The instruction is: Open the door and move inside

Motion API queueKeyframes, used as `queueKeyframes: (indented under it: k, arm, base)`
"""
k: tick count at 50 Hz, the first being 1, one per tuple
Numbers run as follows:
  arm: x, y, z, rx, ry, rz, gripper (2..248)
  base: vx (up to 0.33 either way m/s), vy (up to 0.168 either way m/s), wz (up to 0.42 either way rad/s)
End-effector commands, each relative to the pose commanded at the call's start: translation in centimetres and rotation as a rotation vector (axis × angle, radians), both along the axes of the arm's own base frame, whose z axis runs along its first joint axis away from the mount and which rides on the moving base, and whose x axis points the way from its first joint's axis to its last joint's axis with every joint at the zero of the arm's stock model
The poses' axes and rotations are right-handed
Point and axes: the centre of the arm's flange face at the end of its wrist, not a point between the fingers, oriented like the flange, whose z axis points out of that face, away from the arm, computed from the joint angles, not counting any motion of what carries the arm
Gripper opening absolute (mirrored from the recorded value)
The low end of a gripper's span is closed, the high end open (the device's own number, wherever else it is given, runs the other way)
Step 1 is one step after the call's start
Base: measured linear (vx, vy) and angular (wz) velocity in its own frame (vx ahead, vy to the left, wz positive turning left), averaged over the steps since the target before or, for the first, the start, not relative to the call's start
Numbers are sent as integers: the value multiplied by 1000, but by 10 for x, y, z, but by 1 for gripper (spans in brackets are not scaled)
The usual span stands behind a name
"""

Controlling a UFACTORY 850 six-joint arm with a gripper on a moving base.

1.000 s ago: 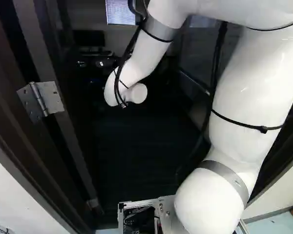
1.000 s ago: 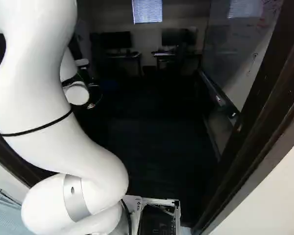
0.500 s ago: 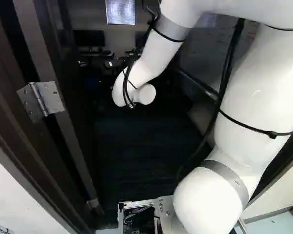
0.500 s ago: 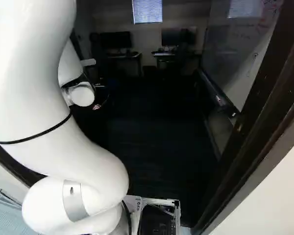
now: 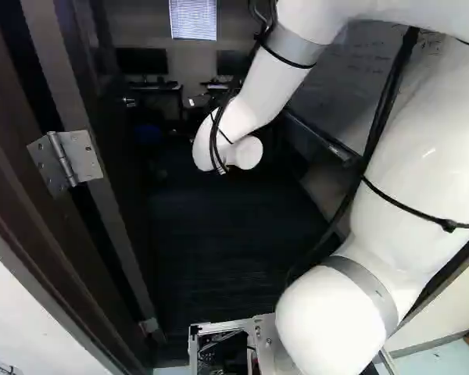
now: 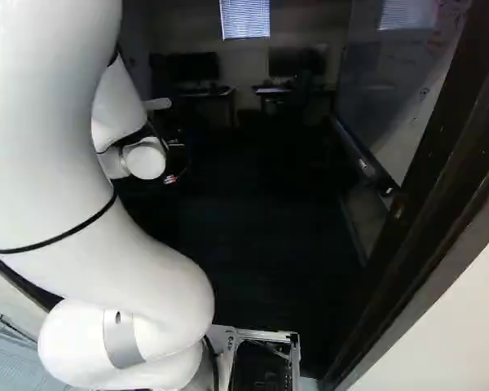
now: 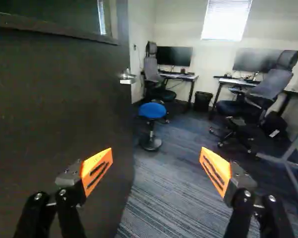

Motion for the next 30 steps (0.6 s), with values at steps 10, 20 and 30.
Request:
queueKeyframes:
  k: [10, 20, 30]
  arm:
    - [-3, -15, 0, 0, 0, -30, 247]
    - [-5, -30, 0, 0, 0, -61, 247]
    - [-8, -45, -1, 0, -1, -93, 247]
  base:
    - [0, 0, 0]
    - [0, 0, 0]
    - [0, 0, 0]
